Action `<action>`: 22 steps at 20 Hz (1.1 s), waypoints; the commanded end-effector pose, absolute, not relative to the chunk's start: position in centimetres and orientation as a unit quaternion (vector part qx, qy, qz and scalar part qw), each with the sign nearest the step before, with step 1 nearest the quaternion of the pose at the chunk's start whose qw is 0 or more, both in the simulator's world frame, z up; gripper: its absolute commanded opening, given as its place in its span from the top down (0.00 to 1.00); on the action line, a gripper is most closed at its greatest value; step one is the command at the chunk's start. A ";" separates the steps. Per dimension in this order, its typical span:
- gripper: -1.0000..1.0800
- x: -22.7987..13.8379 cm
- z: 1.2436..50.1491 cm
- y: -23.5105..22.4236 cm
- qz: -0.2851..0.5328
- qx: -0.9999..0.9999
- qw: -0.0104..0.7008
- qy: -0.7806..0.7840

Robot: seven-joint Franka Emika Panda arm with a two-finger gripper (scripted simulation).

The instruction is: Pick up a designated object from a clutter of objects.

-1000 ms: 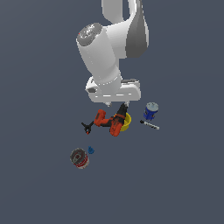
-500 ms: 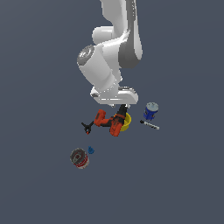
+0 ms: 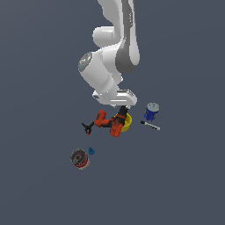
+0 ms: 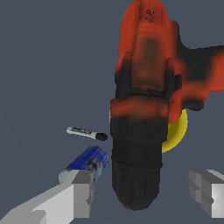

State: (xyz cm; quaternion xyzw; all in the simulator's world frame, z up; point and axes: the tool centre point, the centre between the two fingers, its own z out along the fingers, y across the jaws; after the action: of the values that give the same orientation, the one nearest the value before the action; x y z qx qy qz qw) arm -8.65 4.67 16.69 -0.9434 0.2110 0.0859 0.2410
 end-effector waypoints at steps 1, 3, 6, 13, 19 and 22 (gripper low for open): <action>0.19 -8.8 16.5 4.7 0.087 -0.942 0.243 0.215; 0.19 -8.8 16.6 4.7 0.087 -0.942 0.243 0.214; 0.19 -8.8 16.3 4.8 0.087 -0.942 0.243 0.214; 0.19 -9.1 14.3 5.9 0.087 -0.942 0.242 0.215; 0.19 -9.0 13.9 6.2 0.087 -0.942 0.243 0.215; 1.00 -9.0 13.9 6.2 0.087 -0.942 0.243 0.215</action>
State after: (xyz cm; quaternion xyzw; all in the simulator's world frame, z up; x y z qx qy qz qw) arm -9.02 6.26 13.91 -0.9419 0.2147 0.0869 0.2434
